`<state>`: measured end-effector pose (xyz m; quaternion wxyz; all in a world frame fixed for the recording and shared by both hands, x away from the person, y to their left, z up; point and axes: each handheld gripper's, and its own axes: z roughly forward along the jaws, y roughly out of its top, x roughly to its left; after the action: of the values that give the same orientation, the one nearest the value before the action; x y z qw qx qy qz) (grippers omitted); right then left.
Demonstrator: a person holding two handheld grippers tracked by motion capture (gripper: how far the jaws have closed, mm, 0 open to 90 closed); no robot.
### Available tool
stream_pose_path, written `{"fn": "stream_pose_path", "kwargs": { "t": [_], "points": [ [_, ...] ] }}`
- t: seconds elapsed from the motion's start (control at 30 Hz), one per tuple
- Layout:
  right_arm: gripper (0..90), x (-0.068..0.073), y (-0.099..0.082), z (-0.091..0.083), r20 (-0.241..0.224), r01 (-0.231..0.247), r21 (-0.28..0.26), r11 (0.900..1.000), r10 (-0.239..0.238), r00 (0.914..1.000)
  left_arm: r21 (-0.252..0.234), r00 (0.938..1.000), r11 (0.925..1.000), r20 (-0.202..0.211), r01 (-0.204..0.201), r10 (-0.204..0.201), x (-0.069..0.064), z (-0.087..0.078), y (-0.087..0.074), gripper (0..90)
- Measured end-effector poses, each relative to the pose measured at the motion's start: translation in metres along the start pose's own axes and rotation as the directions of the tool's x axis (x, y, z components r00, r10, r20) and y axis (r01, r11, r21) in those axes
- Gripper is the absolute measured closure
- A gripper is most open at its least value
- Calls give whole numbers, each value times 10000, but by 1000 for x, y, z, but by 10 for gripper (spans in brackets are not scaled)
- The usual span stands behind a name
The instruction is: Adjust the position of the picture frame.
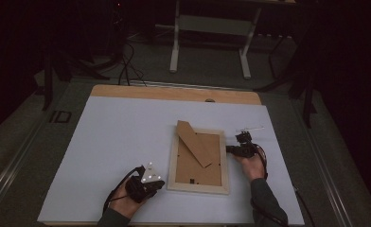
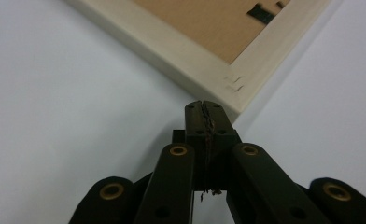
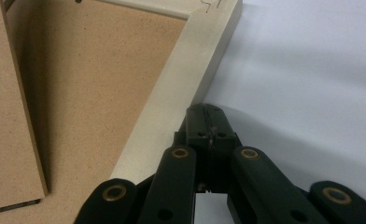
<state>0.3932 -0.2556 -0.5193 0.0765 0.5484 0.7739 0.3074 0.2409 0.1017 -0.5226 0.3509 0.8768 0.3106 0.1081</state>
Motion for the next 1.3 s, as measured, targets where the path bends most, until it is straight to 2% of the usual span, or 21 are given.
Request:
{"fn": "stream_pose_path", "kwargs": {
  "t": [0.1,0.13,0.2,0.33,0.73,0.87,1.07,1.3],
  "points": [
    [900,1,1,1,-16,-8,7,10000,8,10000,97,10000,10000,77,-9,8,0,2,0,900],
    [900,1,2,2,-23,-33,24,10000,33,10000,219,9995,9995,219,-245,240,-6,5,1,900],
    [900,4,6,5,-58,-25,71,10000,25,10000,333,9990,9985,128,-426,421,-9,7,1,900],
    [900,6,11,7,39,72,247,9997,-73,10000,350,9991,9987,218,-382,374,-9,8,1,900],
    [900,18,26,16,469,500,591,9970,-528,9975,407,9967,9966,413,-719,703,-22,13,4,900],
    [900,22,30,19,464,470,640,9968,-500,9977,372,9961,9968,564,-702,681,-26,16,6,900],
    [900,31,36,25,364,770,744,9942,-799,9961,354,9950,9962,647,-791,767,-31,18,8,900],
    [900,39,41,29,581,983,851,9915,-1034,9929,297,9939,9965,808,-782,756,-34,20,9,900]
  ]
}}
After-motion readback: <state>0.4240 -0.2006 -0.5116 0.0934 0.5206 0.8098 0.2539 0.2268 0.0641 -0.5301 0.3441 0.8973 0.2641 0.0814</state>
